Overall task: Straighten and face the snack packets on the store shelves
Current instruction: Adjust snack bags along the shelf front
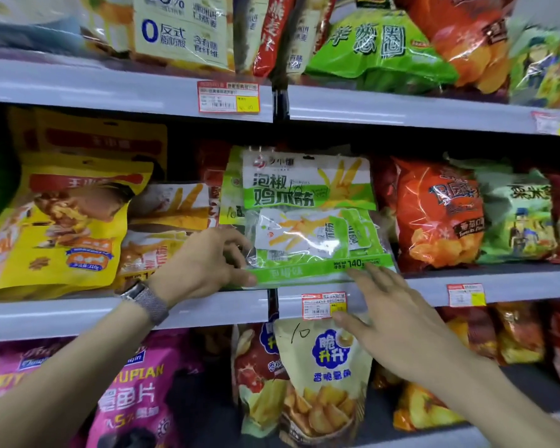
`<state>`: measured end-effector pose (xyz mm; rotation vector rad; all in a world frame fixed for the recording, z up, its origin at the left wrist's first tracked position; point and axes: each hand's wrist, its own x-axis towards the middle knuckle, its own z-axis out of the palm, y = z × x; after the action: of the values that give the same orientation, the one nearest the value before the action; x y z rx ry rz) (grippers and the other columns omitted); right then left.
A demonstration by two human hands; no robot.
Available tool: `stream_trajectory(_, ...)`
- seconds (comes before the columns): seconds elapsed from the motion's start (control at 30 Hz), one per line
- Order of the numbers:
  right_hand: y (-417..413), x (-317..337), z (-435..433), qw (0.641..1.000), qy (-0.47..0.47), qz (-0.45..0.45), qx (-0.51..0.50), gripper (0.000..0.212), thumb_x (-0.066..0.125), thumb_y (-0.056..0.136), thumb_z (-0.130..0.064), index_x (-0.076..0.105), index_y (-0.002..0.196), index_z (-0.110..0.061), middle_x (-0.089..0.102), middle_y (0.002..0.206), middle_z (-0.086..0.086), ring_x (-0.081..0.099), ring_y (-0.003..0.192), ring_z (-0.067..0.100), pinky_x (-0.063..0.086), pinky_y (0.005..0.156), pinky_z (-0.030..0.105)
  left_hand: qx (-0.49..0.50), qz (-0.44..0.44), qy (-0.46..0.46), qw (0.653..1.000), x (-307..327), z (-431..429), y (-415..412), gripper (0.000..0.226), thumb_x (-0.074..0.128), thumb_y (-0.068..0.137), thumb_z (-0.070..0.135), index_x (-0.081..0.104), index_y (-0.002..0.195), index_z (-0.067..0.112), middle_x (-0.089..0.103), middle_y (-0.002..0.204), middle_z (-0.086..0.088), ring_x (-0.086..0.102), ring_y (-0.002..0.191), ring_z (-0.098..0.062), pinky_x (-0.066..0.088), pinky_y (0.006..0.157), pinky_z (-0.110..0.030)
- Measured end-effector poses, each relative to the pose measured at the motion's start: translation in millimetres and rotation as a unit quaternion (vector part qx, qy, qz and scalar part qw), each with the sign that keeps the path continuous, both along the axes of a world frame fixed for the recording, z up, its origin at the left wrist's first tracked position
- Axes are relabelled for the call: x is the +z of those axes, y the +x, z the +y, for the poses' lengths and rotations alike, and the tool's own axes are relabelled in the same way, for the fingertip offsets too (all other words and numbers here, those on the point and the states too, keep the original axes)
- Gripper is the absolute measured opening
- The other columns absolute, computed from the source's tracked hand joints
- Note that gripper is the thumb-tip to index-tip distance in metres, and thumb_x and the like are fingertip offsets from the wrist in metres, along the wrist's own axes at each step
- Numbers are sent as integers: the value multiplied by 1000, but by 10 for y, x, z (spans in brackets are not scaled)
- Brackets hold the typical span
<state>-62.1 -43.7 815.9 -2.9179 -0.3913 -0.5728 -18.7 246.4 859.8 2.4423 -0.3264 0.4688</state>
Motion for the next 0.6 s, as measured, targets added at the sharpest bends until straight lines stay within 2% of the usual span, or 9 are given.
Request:
stream_trajectory(0.1,-21,26,-39,1000,-4,0,13,77,43,97,-71,21,161,-33,23,169,-4,16,156,18,24,124,37,24,10,1,1000,5,3,-75,36,96,73,27,74,100,20,75,76,0,55,51,5,41,53,-6)
stream_trajectory(0.2,-38,97,-48,999,10,-11,35,70,46,98,-69,32,157,-33,39,158,-8,30,148,15,33,117,35,54,5,28,998,12,-29,-140,26,93,78,34,74,93,24,72,72,8,56,54,2,40,53,-8)
stream_trajectory(0.23,-56,121,-34,999,15,-12,43,70,45,98,-68,33,157,-31,42,156,-9,33,146,15,34,114,33,68,-8,50,996,8,-52,-175,21,90,81,35,72,89,27,70,73,10,57,58,0,40,54,-12)
stream_trajectory(0.3,-97,144,4,998,27,-3,61,74,44,100,-67,28,161,-29,39,159,-8,30,148,15,34,112,32,104,-52,96,989,-11,-104,-251,17,82,90,37,71,85,25,70,81,6,64,71,-15,47,60,-25)
stream_trajectory(0.37,-119,141,50,996,34,-3,86,75,43,101,-65,25,162,-27,37,162,-7,28,149,15,32,111,31,137,-80,121,980,-57,-166,-361,22,74,96,35,76,111,19,74,102,-6,69,89,-28,56,75,-37)
stream_trajectory(0.43,-106,111,109,993,43,-14,111,71,43,102,-63,29,161,-26,40,160,-7,29,147,15,31,111,30,158,-94,131,974,-130,-232,-502,40,69,99,32,68,137,18,72,123,-11,68,105,-33,58,86,-43)
stream_trajectory(0.6,-90,-13,416,984,48,-61,162,61,36,105,-59,45,153,-23,54,149,-4,40,141,19,36,113,36,193,-123,136,964,-326,-324,-936,44,62,101,33,61,144,26,66,137,-2,58,127,-29,55,96,-46)
